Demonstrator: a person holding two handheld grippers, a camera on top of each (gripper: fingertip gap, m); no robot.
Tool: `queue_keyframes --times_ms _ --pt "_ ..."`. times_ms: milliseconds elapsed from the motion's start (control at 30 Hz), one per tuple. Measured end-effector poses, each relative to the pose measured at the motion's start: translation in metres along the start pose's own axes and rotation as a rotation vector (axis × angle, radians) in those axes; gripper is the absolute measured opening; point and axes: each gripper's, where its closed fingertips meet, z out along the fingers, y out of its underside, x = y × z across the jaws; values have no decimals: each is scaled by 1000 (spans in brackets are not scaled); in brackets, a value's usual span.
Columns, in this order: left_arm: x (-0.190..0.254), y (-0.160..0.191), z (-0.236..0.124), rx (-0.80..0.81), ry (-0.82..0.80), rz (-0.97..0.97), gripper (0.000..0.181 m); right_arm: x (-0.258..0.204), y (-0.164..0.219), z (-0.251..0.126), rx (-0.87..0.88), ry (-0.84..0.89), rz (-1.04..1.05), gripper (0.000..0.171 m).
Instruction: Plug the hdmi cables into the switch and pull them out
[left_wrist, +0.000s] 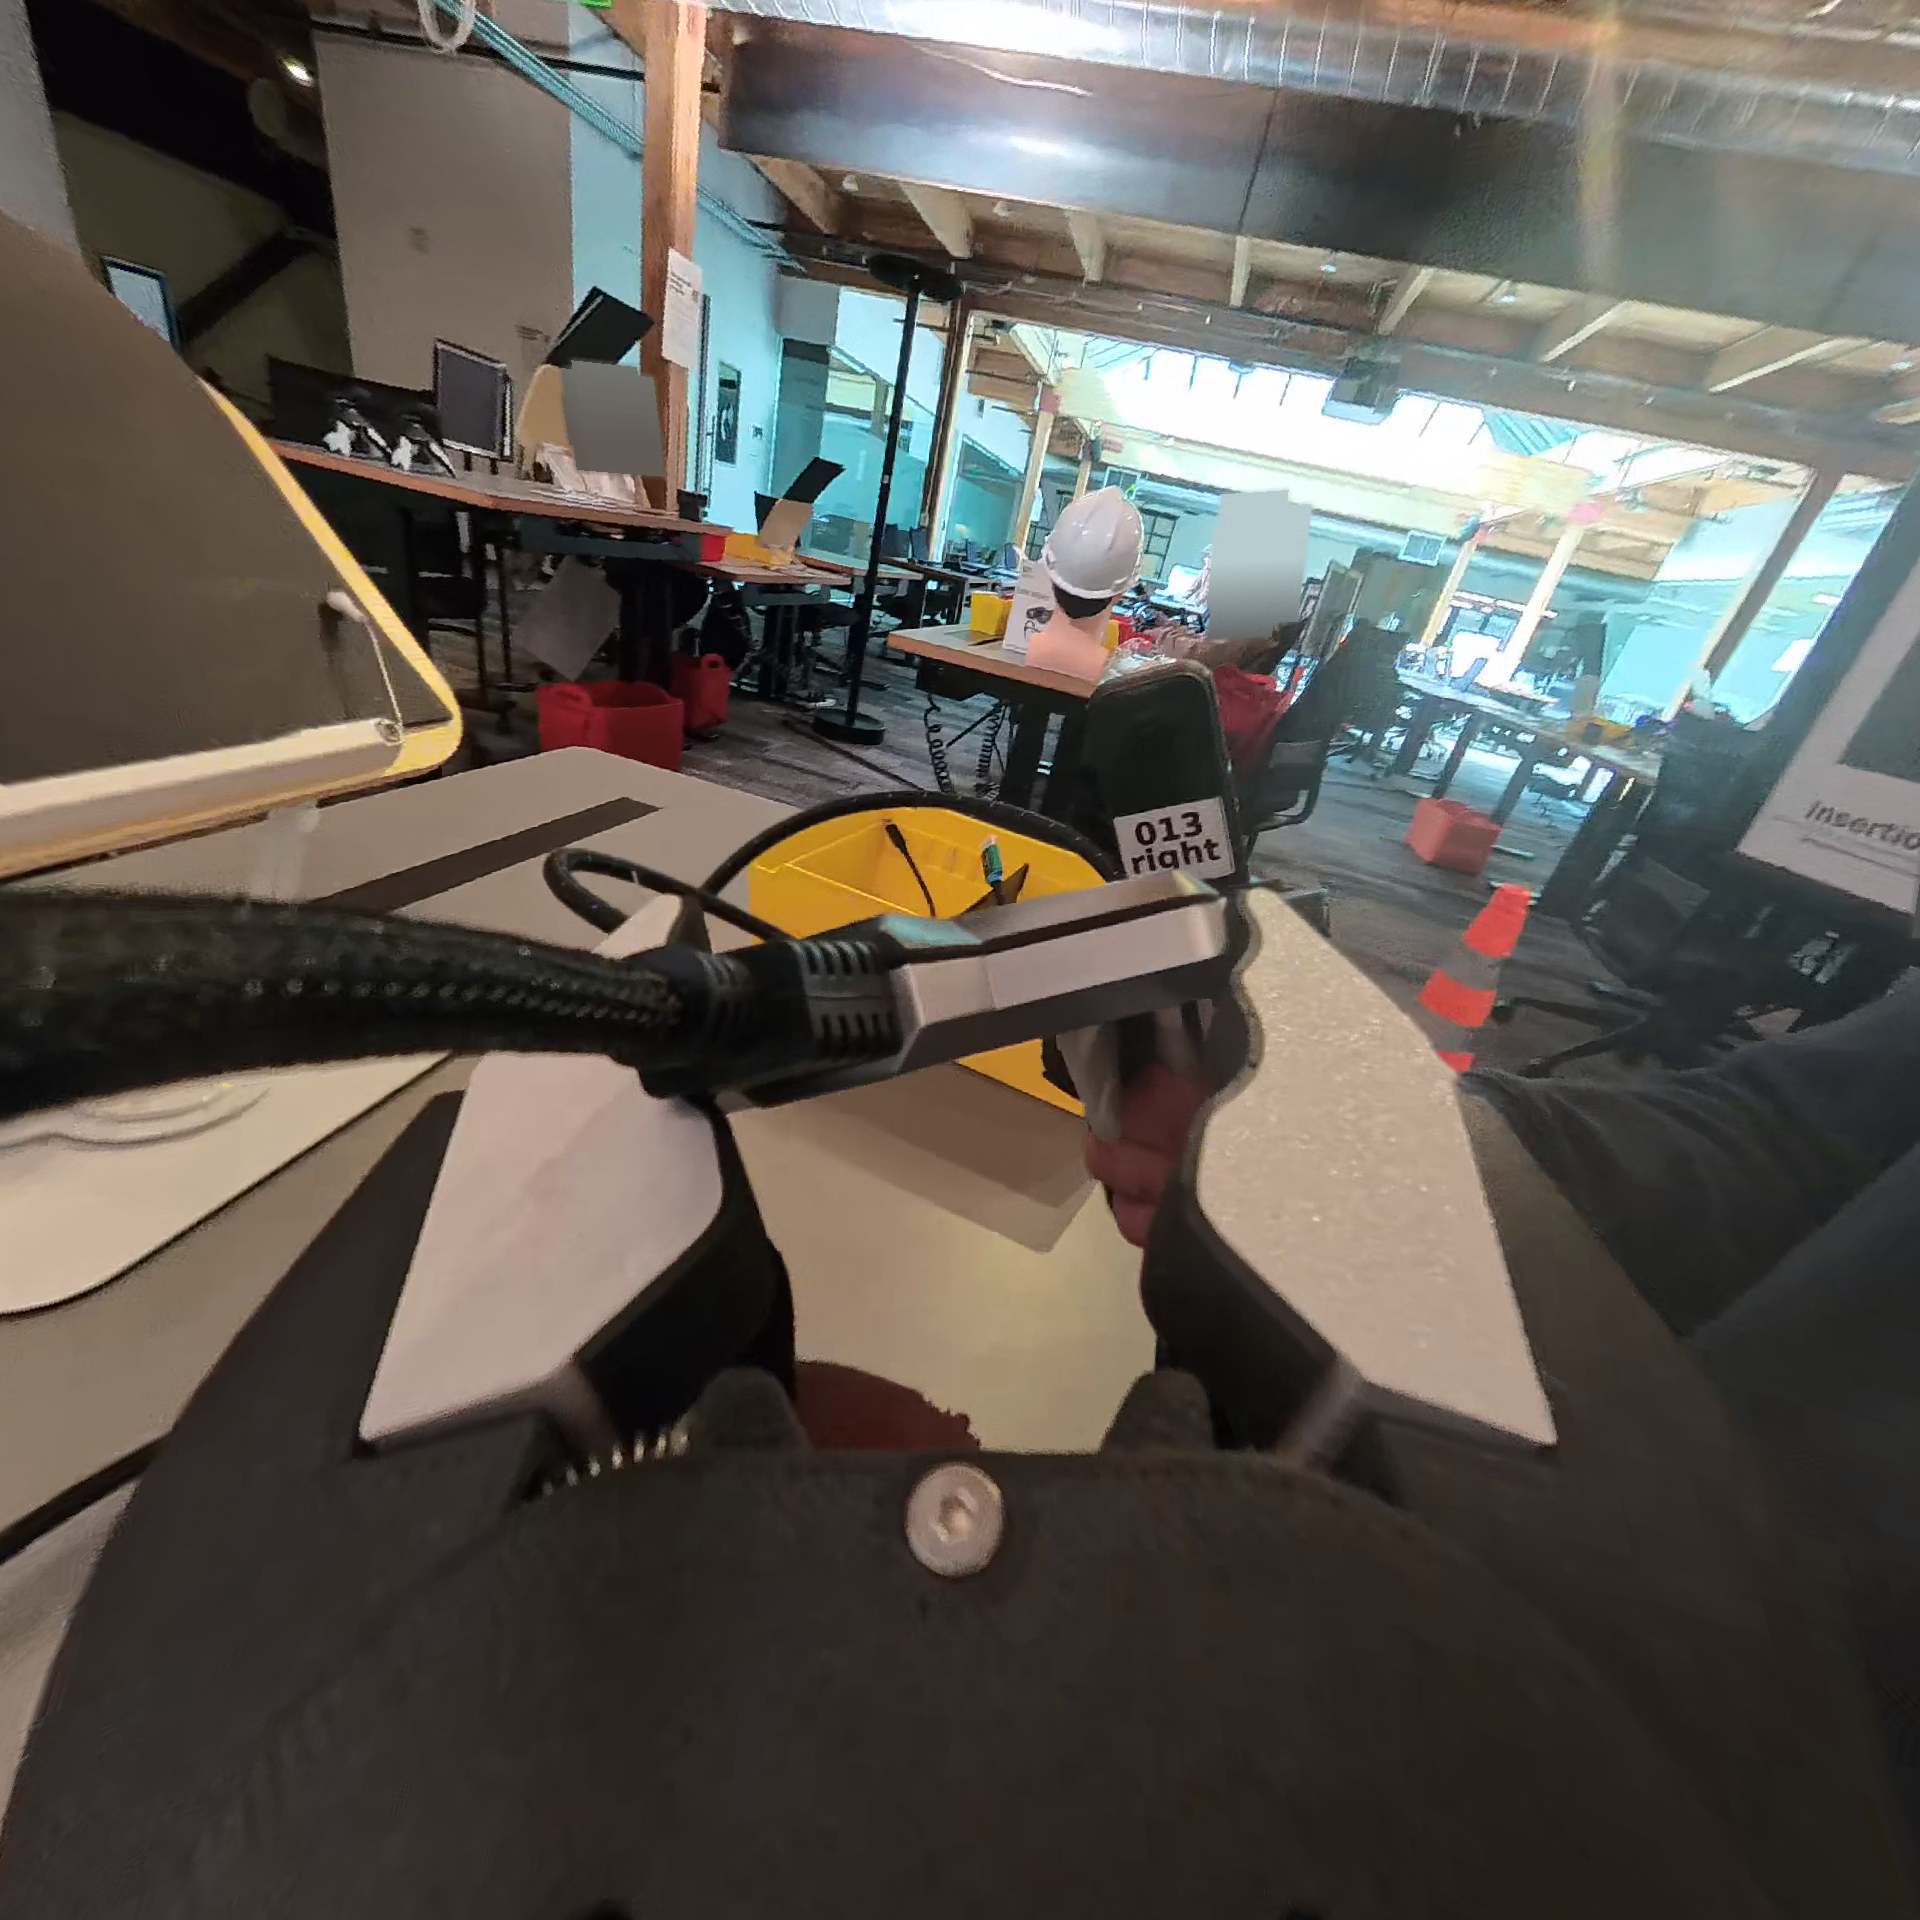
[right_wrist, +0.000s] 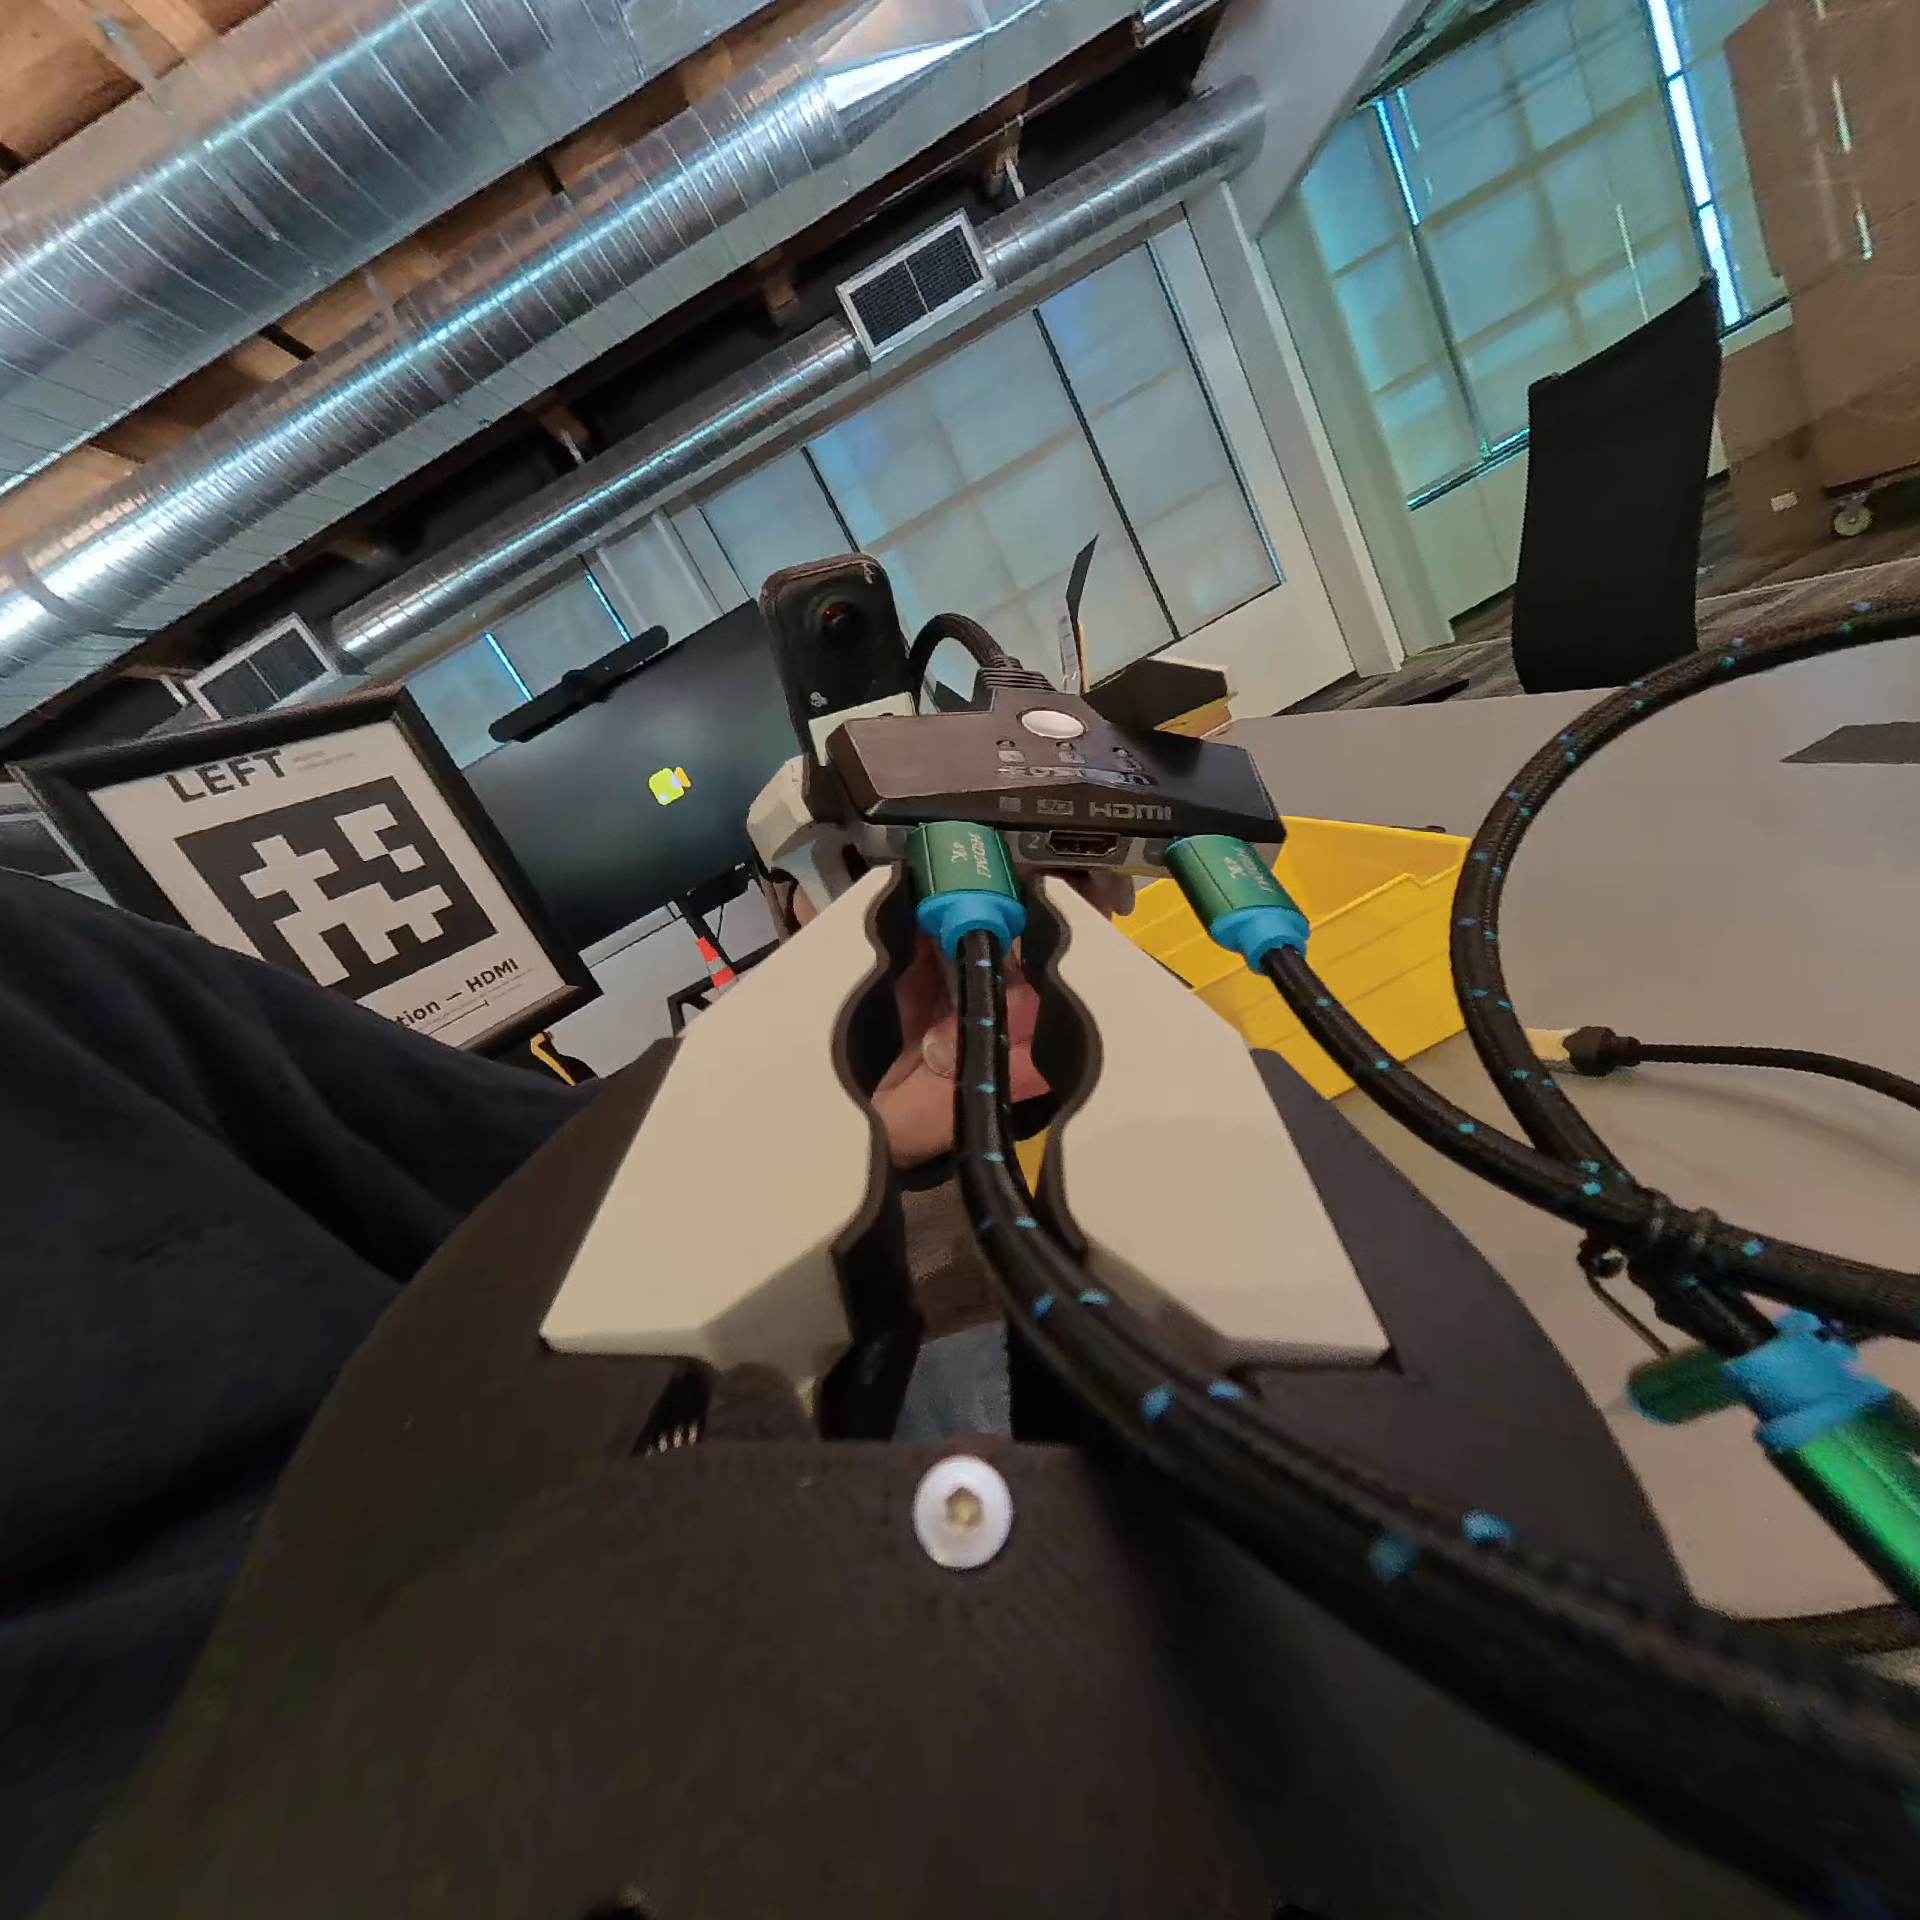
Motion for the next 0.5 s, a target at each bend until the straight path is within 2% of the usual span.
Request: queue_keyframes --times_ms 100,300,500 --pt "3 -3 -1 -4 23 5 92 -4 -1 2 -6 -2 -10 18" --pt "13 -4 -4 43 161 -67 91 -18 1 -1 -11 -125 -36 18" --pt "-1 0 -3 19 21 -26 92 1 1 -2 -18 10 -2 18"
